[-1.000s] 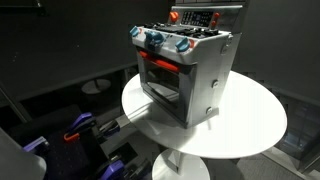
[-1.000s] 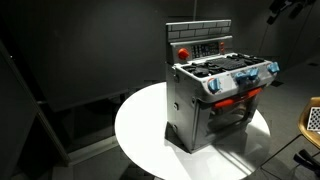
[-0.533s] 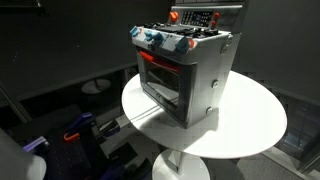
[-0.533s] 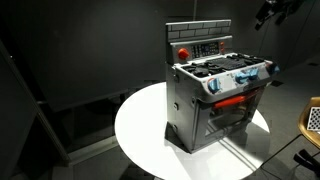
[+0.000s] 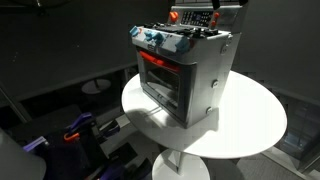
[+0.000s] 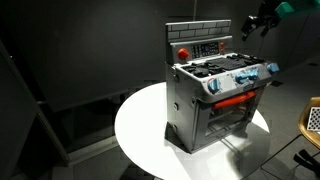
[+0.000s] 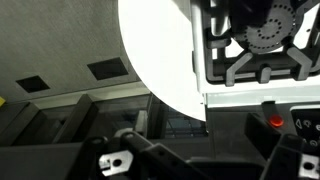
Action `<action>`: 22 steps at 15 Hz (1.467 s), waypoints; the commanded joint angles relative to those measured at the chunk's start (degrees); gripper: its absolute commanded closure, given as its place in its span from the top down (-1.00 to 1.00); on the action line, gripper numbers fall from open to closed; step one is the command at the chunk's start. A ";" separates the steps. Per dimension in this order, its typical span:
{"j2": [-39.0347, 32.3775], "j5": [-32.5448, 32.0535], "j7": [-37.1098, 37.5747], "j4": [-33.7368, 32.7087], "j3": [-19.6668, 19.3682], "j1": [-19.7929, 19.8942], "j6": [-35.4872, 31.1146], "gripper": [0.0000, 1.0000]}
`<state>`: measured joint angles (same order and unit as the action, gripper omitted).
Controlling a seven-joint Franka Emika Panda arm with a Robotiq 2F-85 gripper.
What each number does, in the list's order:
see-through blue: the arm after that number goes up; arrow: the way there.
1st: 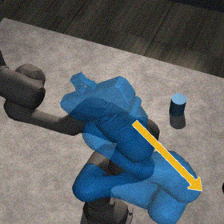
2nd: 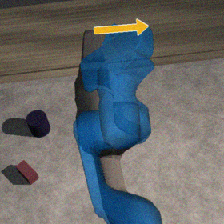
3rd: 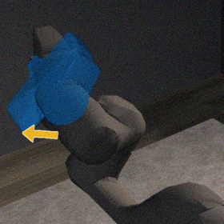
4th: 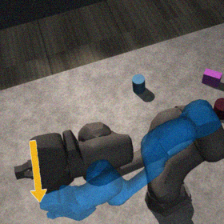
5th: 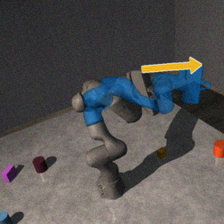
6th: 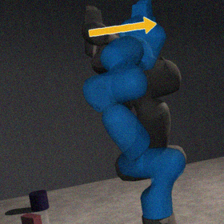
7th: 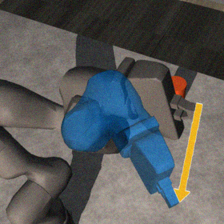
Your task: Press the orange button on the stove
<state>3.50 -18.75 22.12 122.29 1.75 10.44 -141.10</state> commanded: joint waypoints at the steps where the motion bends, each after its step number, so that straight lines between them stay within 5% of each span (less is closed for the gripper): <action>1: -3.89 -0.23 1.35 -4.37 -1.67 -2.65 0.74 1.00; 22: -13.20 1.25 -0.42 -13.17 -4.96 -8.56 0.66 1.00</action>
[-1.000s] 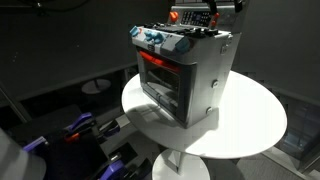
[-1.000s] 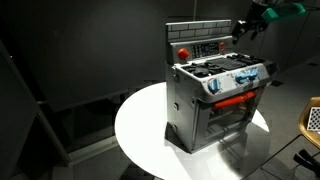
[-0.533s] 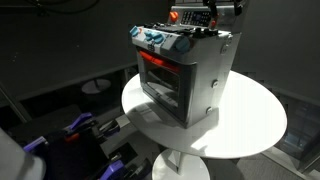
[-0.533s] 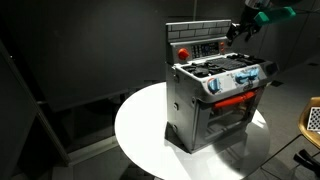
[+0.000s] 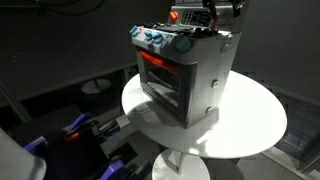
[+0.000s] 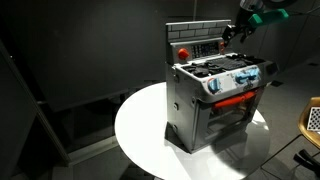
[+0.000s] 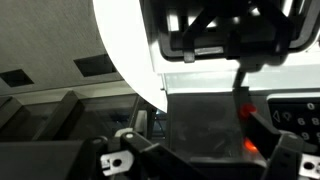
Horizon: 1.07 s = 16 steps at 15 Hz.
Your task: Press the orange button on the stove
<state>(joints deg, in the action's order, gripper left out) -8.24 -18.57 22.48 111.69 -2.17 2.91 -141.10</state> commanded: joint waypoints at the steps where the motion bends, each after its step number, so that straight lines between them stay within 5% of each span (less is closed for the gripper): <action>1: -1.63 1.01 -0.91 -2.77 -1.12 -1.06 0.59 1.00; 16: 5.15 5.34 -3.29 2.49 -0.47 -1.68 4.58 1.00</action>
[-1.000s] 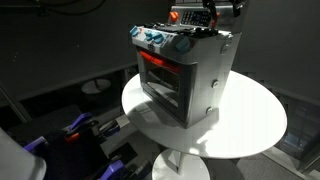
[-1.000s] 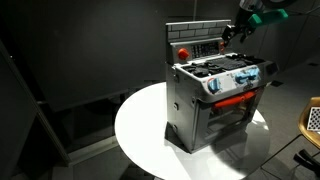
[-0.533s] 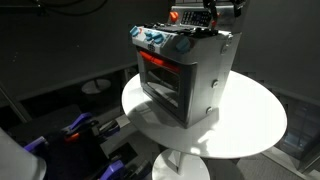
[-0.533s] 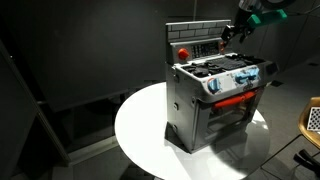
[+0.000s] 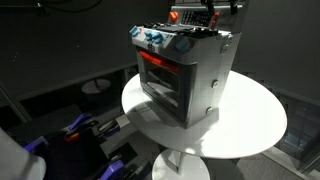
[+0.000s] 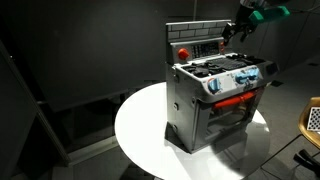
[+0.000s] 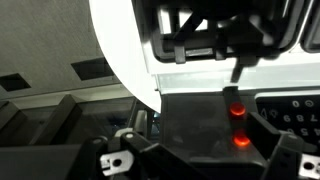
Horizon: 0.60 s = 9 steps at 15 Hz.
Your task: Press the orange button on the stove
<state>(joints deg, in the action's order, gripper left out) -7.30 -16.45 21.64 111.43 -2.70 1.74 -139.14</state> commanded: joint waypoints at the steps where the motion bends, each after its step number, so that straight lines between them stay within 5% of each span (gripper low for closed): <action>1: 5.49 5.04 -3.26 3.55 0.30 -0.56 3.95 1.00; 9: 17.53 13.42 -6.57 11.21 1.10 -0.31 17.83 1.00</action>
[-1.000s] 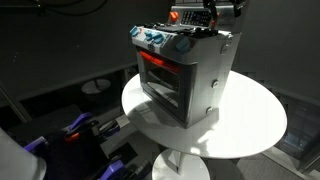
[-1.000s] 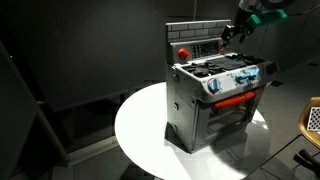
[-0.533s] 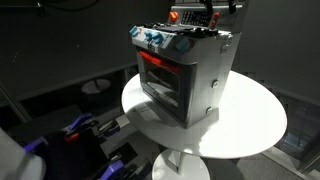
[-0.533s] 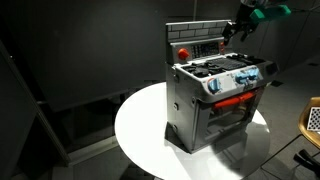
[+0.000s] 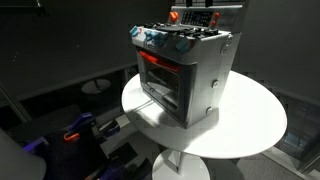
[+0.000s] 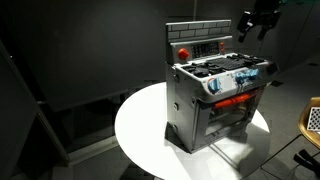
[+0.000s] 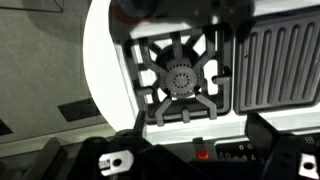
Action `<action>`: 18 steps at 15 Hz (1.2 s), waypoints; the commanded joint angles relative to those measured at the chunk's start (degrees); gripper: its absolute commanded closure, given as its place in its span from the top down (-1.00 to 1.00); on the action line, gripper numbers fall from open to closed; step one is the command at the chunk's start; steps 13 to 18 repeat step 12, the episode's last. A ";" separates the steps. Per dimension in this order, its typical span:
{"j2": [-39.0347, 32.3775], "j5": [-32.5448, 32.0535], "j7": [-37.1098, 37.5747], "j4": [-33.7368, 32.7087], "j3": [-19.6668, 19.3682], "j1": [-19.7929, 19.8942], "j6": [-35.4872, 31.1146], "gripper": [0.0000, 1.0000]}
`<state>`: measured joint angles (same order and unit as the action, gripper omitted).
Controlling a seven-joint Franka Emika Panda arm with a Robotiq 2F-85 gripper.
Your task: Press the orange button on the stove
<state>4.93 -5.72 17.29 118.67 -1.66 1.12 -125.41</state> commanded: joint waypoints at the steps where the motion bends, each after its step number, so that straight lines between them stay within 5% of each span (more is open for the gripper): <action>1: 6.78 3.46 -2.45 5.17 -0.01 0.39 5.89 1.00; 7: 13.71 6.95 -6.06 10.50 -0.40 0.64 14.87 1.00; 18: 11.22 5.67 -4.01 8.87 0.56 0.87 13.39 1.00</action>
